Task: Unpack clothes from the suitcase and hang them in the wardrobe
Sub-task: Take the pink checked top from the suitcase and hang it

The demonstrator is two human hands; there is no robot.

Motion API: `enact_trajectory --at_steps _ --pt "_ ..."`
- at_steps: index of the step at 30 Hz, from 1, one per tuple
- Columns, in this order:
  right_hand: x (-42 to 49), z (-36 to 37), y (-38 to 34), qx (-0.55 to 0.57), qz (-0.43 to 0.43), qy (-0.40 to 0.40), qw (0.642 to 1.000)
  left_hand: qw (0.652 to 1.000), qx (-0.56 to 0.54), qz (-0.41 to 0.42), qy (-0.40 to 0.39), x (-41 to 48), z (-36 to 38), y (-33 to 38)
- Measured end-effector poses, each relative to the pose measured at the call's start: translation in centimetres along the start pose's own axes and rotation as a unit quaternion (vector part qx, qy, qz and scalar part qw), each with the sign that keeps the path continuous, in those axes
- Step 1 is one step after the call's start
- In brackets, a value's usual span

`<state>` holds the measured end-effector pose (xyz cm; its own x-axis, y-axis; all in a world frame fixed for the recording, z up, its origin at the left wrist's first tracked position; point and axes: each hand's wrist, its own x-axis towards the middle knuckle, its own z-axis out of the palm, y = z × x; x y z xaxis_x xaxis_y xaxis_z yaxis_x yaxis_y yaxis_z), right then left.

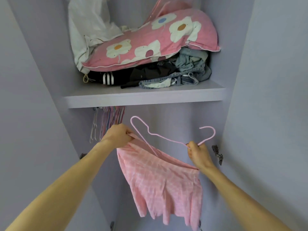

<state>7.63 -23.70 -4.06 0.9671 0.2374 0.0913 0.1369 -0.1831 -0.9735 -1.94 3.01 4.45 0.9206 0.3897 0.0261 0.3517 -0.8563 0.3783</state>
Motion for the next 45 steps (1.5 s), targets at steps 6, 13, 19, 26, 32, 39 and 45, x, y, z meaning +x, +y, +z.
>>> enact_trajectory --at_steps 6,13,19,26,32,39,45 --pt "0.7 -1.1 -1.7 -0.303 -0.048 -0.146 0.941 0.998 0.046 -0.031 -0.035 -0.1 -0.4 -2.8" --pt "0.6 1.2 -5.8 -0.464 -0.079 -0.195 0.860 0.987 0.148 0.004 -0.062 -1.1 2.8 -1.6" --pt "0.8 -0.1 -4.5 -0.501 -0.021 -0.206 0.840 0.985 0.165 -0.030 -0.050 -0.8 1.8 -2.0" --pt "0.6 0.7 -4.7 -0.506 -0.053 -0.209 0.835 0.987 0.031 -0.007 -0.159 -1.0 1.3 -0.6" --pt "1.5 2.1 -6.4 -0.379 -0.084 -0.210 0.897 0.955 -0.220 0.026 -0.198 -2.2 5.4 2.9" --pt "2.2 -1.3 -2.4 -0.159 -0.054 -0.207 0.964 0.981 -0.142 0.113 -0.059 -1.2 6.7 2.6" --pt "1.6 -3.2 3.8 -0.347 -0.052 -0.176 0.920 0.990 -0.105 0.089 -0.030 -0.3 5.2 0.6"
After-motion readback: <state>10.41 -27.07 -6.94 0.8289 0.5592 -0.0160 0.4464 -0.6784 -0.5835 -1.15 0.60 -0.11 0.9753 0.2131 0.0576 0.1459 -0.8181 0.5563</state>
